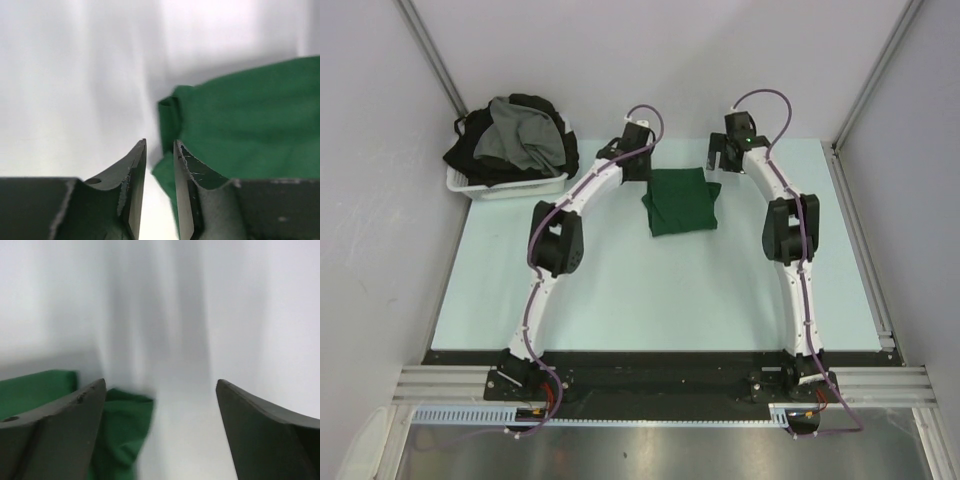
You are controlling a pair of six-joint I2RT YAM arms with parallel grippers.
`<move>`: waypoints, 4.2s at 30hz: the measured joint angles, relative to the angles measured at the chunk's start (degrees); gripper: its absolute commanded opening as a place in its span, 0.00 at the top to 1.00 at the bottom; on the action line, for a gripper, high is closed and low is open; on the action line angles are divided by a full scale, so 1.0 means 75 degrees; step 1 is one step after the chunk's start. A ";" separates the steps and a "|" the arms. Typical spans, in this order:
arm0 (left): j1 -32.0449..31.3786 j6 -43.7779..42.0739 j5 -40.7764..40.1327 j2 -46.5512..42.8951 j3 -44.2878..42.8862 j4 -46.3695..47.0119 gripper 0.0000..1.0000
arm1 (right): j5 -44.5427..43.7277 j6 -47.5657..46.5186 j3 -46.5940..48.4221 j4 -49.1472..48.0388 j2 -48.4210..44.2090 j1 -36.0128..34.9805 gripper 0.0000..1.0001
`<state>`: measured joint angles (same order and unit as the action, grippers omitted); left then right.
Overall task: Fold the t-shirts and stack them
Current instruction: Fold the long partially folded tshirt into a neat square, then put the neatly folded tshirt into the corner of the board with the right arm
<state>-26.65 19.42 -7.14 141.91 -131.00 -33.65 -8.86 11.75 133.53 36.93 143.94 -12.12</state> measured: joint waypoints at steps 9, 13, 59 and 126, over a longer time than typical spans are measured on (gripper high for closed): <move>0.0149 -0.0026 -0.0376 -0.0029 0.0478 -0.0017 0.62 | -0.0256 -0.0105 -0.0405 -0.0268 -0.0198 0.0166 0.00; 0.0105 -0.0044 -0.0388 -0.0309 0.0930 -0.0050 0.62 | 0.0003 0.0000 -0.1547 -0.0408 -0.1032 0.0058 0.00; -0.1842 0.0076 -0.0973 -0.7114 0.5161 -0.1163 0.62 | 0.1265 0.0012 -0.3678 -0.0804 -0.2396 -0.1705 1.00; -0.1871 -0.0192 -0.0358 -0.6723 0.4197 -0.1134 0.62 | -0.0379 0.0801 -1.0034 0.0799 -0.7134 0.0787 1.00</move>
<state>-40.69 17.98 -9.82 91.48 -99.53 -42.15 -11.70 17.76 58.28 42.92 90.43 -6.22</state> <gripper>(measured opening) 0.376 0.009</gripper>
